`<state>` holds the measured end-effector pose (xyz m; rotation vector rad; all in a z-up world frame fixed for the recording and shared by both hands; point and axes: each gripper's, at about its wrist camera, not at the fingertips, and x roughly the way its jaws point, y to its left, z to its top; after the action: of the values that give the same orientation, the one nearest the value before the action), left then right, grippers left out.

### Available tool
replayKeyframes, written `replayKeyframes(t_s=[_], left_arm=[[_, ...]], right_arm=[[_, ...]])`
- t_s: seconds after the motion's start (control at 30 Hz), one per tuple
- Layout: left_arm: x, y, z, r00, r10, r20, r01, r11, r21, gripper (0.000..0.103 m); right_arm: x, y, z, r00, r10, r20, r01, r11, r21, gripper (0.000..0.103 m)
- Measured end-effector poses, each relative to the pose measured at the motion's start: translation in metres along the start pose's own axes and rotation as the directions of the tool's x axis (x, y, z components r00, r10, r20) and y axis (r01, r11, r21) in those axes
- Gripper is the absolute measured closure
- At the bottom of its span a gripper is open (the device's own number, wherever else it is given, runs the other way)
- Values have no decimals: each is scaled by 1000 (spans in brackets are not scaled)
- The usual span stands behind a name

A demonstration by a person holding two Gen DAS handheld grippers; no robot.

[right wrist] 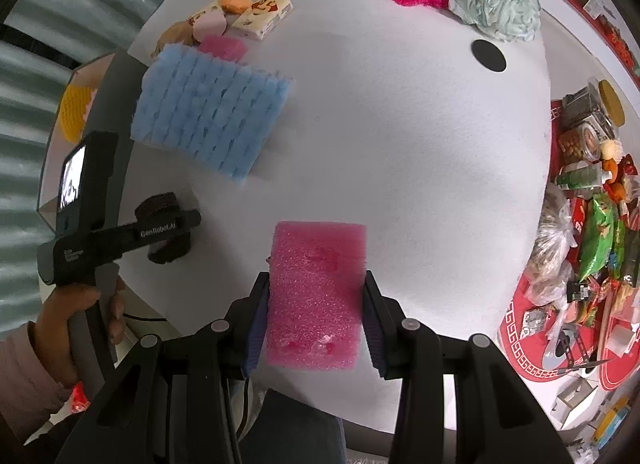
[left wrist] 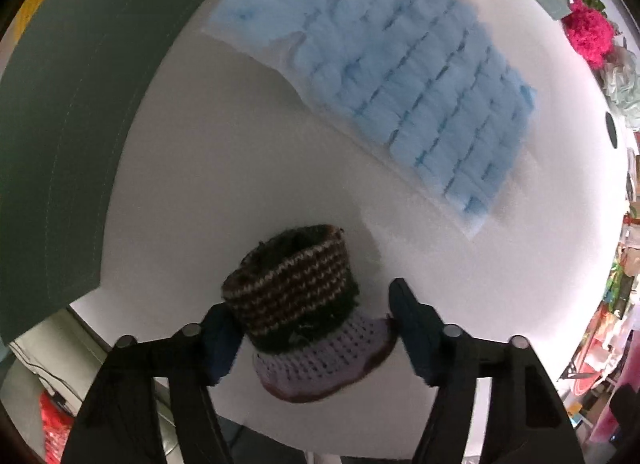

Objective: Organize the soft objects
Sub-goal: 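Lift the dark knitted cup and pink sponge toward the white box, then lower the knitted cup and pink sponge into the white box and release both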

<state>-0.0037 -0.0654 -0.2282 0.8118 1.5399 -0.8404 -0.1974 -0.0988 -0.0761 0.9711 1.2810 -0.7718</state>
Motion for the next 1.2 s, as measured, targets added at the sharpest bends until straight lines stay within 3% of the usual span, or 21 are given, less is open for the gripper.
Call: replayKeyframes(t_s=[0.1,0.27,0.4,0.57,0.7,1.2], left_arm=[[-6,1,-7,1000,4,-14,-4,999,45,61],[-36,-5,-19,1000,17,24,-20,991,135,61],[-71,-3,-25,995,-26,92,8,983,184,61],[-109,25,-26,983,-109,151,83,982,170,61],[-129,54,-36,977,-116,180,86,983,165,61],[-178,148,-18,943,-121,310,100,992,81,61]], right_arm=[[-4,0,2,1000,2,13,-2,1000,-1,57],[-8,7,7,999,14,31,-14,1000,-20,57],[-10,17,12,999,32,44,-30,999,-41,57],[-15,33,20,996,53,68,-49,997,-55,58],[-20,49,26,994,71,83,-65,995,-72,57],[-36,138,45,981,94,169,-63,981,-181,57]])
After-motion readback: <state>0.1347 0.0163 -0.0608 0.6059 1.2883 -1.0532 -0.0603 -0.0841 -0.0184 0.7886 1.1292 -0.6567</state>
